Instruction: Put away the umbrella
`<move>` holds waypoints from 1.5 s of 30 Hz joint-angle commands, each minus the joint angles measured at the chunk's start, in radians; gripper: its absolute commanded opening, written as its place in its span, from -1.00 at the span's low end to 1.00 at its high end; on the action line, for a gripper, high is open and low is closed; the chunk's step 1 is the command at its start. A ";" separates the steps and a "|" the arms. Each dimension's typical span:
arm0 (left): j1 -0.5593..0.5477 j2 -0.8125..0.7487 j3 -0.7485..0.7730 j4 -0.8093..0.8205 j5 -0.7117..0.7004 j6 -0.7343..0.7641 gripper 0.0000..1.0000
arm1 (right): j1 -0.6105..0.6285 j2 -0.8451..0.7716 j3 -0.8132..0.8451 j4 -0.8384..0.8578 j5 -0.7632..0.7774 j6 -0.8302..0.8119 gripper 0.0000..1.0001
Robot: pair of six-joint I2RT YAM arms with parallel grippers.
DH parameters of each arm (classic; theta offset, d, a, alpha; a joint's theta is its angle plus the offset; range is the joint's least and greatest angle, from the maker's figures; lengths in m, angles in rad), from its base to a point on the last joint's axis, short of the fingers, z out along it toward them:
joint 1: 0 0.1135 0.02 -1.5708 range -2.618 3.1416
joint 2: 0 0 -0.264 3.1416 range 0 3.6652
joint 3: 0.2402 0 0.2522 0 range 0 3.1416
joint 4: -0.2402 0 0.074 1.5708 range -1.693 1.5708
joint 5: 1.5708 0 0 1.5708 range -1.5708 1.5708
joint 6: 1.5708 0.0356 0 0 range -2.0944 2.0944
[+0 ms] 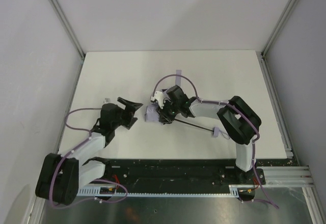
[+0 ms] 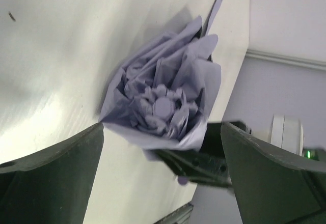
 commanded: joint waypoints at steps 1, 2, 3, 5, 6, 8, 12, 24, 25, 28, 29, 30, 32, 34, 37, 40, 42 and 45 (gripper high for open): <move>0.001 -0.078 -0.052 -0.005 0.091 0.009 0.99 | -0.063 0.137 -0.018 -0.233 -0.144 0.085 -1.00; -0.009 -0.085 -0.058 0.001 0.103 -0.011 0.99 | -0.074 0.145 -0.010 -0.233 -0.163 0.096 -1.00; -0.024 -0.087 -0.061 0.011 0.109 -0.031 0.99 | -0.083 0.153 -0.005 -0.232 -0.181 0.103 -1.00; -0.067 -0.078 -0.055 0.027 0.103 -0.084 0.99 | -0.097 0.173 0.007 -0.233 -0.216 0.112 -1.00; -0.091 -0.068 -0.049 0.033 0.090 -0.114 0.99 | -0.102 0.184 0.012 -0.234 -0.233 0.116 -1.00; -0.149 -0.042 -0.043 0.062 0.045 -0.174 0.99 | -0.110 0.205 0.019 -0.230 -0.259 0.123 -1.00; -0.231 0.025 -0.042 0.159 -0.043 -0.284 0.99 | -0.119 0.225 0.025 -0.226 -0.292 0.126 -1.00; -0.289 0.308 0.085 0.281 -0.188 -0.278 0.99 | -0.132 0.238 0.036 -0.237 -0.382 0.101 -1.00; -0.287 0.333 0.088 0.294 -0.201 -0.276 0.99 | -0.131 0.240 0.038 -0.236 -0.384 0.100 -1.00; -0.283 0.384 0.089 0.307 -0.230 -0.280 0.99 | -0.131 0.244 0.039 -0.240 -0.402 0.092 -1.00; -0.283 0.394 0.088 0.308 -0.238 -0.272 0.99 | -0.131 0.243 0.040 -0.240 -0.409 0.089 -1.00; -0.286 0.401 0.088 0.305 -0.256 -0.256 0.99 | -0.130 0.242 0.040 -0.240 -0.413 0.085 -1.00; -0.290 0.423 0.082 0.288 -0.306 -0.248 0.99 | -0.126 0.242 0.045 -0.243 -0.418 0.078 -1.00; -0.292 0.452 0.079 0.281 -0.322 -0.240 0.92 | -0.120 0.243 0.054 -0.251 -0.414 0.069 -1.00; -0.294 0.501 0.081 0.275 -0.345 -0.228 0.77 | -0.107 0.249 0.071 -0.282 -0.413 0.044 -1.00; -0.292 0.534 0.093 0.275 -0.369 -0.191 0.43 | -0.088 0.246 0.079 -0.298 -0.400 0.023 -1.00; -0.288 0.533 0.096 0.275 -0.384 -0.157 0.16 | -0.079 0.246 0.087 -0.318 -0.390 0.006 -1.00; -0.286 0.513 0.098 0.275 -0.395 -0.112 -0.22 | -0.077 0.239 0.091 -0.326 -0.392 -0.004 -1.00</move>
